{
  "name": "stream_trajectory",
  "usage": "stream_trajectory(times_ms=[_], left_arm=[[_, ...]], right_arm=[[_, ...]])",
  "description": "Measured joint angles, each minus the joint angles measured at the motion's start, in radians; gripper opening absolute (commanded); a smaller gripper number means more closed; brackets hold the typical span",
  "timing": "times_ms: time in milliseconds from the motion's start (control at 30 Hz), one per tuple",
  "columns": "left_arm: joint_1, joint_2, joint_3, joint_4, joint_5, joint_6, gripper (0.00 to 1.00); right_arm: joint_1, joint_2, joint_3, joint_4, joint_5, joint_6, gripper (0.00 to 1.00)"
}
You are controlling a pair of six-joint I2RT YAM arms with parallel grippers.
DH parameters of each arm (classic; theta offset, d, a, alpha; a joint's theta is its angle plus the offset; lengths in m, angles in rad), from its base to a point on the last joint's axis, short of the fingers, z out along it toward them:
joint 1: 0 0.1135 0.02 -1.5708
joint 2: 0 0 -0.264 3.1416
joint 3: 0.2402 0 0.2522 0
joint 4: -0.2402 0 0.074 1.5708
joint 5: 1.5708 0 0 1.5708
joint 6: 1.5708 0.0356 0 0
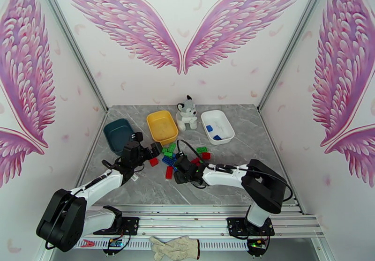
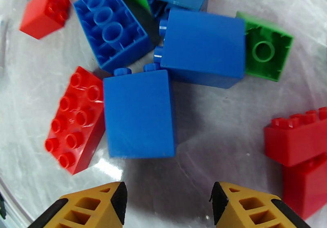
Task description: Sort the legos into containers by color
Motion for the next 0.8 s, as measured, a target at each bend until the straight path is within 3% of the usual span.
stream_trajectory(times_ms=[333, 800], left_arm=[[0.001, 0.000, -0.004, 0.005, 0.017, -0.005, 0.99], [-0.002, 0.000, -0.014, 0.013, 0.022, -0.008, 0.99]], right_arm=[[0.000, 0.092, 0.106, -0.004, 0.052, -0.003, 0.55], [-0.002, 0.125, 0.172, -0.026, 0.096, -0.008, 0.37]])
